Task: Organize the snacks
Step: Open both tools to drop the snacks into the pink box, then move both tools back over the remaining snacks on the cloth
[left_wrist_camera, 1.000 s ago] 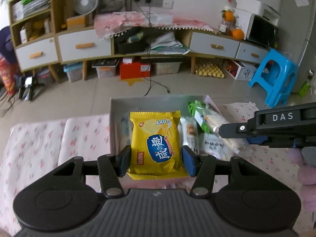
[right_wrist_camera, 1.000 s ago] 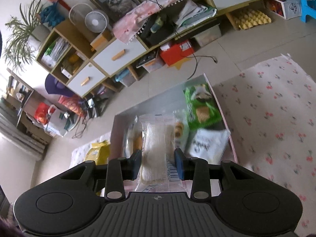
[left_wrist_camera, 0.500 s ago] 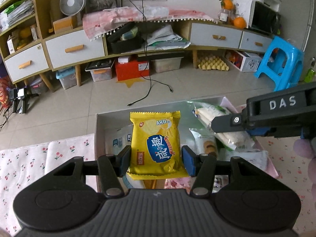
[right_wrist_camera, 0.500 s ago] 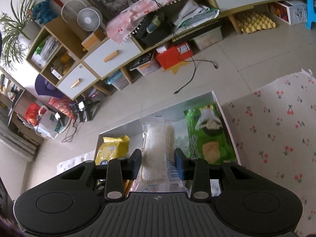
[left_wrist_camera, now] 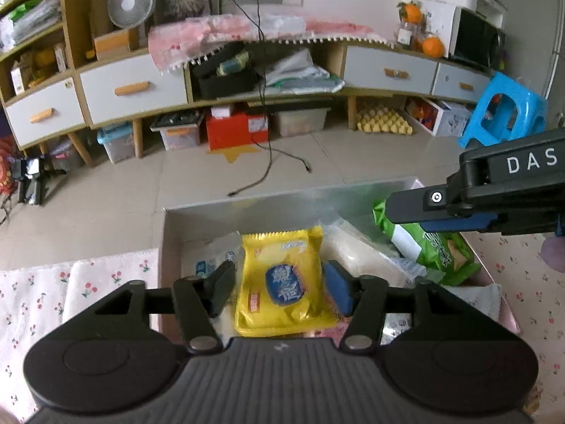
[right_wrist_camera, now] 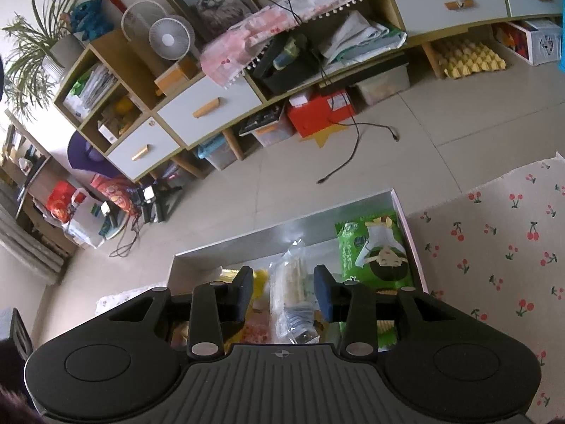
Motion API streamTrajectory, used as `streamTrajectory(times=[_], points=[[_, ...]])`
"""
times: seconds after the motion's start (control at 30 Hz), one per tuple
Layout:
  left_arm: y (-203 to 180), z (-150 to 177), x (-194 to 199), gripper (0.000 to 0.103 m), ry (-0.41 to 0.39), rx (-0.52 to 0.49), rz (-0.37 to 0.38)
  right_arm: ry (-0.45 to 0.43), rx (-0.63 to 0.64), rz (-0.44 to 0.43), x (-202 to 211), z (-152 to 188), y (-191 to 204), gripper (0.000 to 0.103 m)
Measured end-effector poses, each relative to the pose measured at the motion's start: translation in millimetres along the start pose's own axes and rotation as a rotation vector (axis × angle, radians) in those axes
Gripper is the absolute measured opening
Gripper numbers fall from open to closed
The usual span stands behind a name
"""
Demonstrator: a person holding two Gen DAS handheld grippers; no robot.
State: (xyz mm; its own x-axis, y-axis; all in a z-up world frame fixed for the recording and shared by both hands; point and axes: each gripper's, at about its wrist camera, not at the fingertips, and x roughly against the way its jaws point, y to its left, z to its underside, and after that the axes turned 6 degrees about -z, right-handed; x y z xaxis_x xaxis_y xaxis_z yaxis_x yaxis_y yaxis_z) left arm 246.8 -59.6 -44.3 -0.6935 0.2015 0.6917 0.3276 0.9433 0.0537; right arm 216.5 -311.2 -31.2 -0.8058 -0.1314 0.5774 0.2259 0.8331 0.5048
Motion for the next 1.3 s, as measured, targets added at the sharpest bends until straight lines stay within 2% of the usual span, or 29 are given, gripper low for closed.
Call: streamTrajectory(times=[0.3, 0.33, 0.4, 0.53, 0.7, 1.0, 1.3], points=[[-1, -3, 5, 0.067, -0.002, -0.001, -0.005, 0.010, 0.000, 0.009, 7, -1, 3, 0.038], [-1, -3, 6, 0.067, -0.002, 0.000, -0.005, 0.010, -0.001, 0.010, 8, -1, 2, 0.040], [-1, -2, 9, 0.069, -0.002, -0.001, -0.009, 0.008, -0.009, 0.010, 11, -1, 2, 0.052], [-1, 0, 19, 0.074, -0.005, -0.008, -0.022, 0.004, -0.010, 0.018, 23, 2, 1, 0.053], [0, 4, 37, 0.084, -0.004, 0.009, -0.016, -0.002, -0.003, 0.033, 45, 10, 4, 0.068], [4, 16, 77, 0.092, 0.007, 0.053, -0.020, -0.010, 0.001, 0.072, 90, 30, 5, 0.082], [11, 43, 111, 0.099, 0.032, 0.118, -0.040, 0.013, 0.093, 0.091, 130, 64, 20, 0.088]])
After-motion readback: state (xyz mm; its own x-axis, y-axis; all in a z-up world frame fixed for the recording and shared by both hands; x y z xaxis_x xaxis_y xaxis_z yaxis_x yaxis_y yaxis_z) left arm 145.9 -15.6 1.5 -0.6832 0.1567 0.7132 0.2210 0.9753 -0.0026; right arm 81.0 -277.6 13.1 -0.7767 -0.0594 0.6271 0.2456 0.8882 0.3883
